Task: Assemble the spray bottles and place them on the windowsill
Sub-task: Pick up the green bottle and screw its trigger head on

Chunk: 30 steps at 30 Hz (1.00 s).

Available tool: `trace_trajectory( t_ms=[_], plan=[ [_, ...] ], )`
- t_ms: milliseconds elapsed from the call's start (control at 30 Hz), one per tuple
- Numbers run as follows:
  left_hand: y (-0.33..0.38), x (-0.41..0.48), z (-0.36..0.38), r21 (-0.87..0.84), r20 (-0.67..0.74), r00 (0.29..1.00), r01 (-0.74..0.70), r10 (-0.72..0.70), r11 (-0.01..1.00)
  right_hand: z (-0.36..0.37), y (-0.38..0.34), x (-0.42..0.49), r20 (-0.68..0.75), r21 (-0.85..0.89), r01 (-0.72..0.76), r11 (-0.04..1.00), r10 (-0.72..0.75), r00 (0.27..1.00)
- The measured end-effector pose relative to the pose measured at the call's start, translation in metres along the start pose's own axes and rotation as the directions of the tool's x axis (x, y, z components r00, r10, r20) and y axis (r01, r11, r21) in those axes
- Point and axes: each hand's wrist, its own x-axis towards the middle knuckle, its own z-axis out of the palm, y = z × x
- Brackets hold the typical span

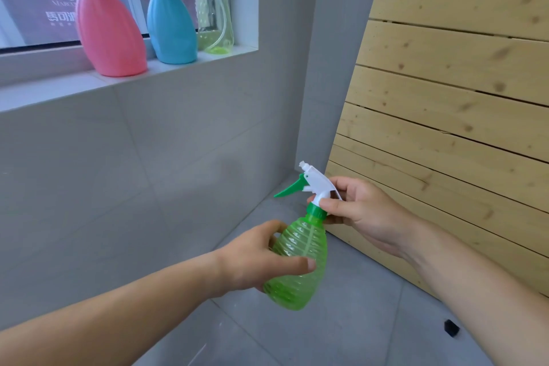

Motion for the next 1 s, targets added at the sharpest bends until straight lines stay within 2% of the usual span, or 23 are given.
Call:
trace_trajectory(
  t_ms=[100,233,600,1000],
  plan=[
    [-0.001,0.000,0.001,0.024,0.003,1.000,-0.005,0.005,1.000,-0.005,-0.002,-0.001,0.035,-0.013,-0.010,1.000,0.011,0.999],
    [0.003,-0.001,0.003,-0.027,0.034,0.999,0.007,-0.006,1.000,-0.004,-0.002,-0.002,0.072,-0.089,0.012,0.996,-0.006,0.997],
    [0.006,-0.005,-0.002,-0.134,0.132,0.990,0.074,-0.056,0.988,-0.006,-0.002,-0.006,0.166,-0.121,0.029,0.992,-0.009,0.986],
    [0.004,-0.004,0.001,-0.207,0.141,0.989,0.068,-0.039,0.976,-0.012,-0.002,-0.006,0.242,0.028,0.034,0.999,-0.040,0.969]
  ],
)
